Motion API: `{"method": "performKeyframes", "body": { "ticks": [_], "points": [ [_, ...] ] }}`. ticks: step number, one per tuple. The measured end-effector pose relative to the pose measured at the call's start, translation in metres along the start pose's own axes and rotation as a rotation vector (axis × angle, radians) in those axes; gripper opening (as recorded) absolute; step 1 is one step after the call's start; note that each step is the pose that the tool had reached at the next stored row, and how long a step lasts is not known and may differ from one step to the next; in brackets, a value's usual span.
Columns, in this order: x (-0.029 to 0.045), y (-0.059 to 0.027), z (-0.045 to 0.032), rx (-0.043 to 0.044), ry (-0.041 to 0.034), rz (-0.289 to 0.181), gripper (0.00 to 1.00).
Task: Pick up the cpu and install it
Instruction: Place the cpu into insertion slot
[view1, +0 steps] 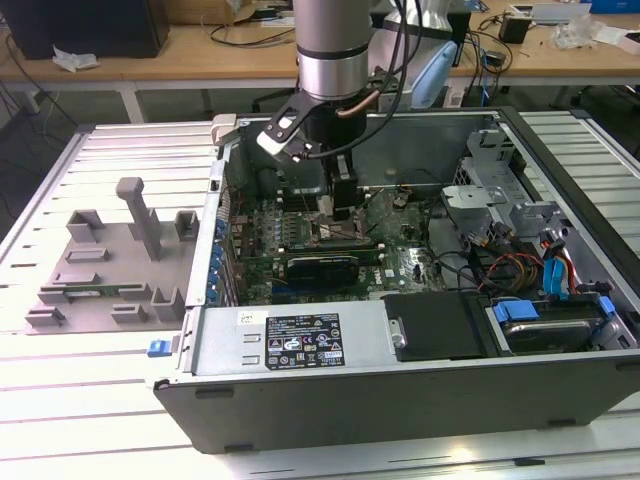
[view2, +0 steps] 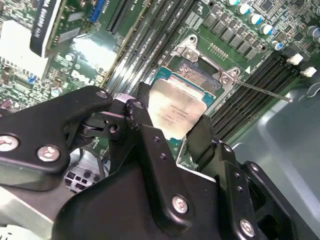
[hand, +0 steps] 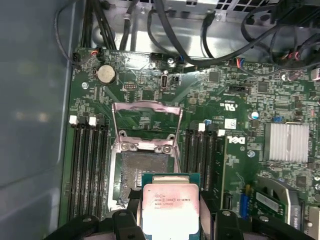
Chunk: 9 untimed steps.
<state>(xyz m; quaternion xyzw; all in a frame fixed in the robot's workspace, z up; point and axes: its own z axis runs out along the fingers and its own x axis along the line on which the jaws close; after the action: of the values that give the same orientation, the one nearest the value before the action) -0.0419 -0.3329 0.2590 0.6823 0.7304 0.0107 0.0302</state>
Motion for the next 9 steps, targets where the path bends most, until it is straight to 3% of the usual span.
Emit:
{"method": "performKeyframes", "body": {
  "ticks": [7,9],
  "points": [
    [0.0113,0.0008,0.0079,0.0004,-0.0072,-0.001,0.55],
    [0.0147,0.002,0.0162,0.0008,-0.0137,-0.003,0.55]
  ]
}}
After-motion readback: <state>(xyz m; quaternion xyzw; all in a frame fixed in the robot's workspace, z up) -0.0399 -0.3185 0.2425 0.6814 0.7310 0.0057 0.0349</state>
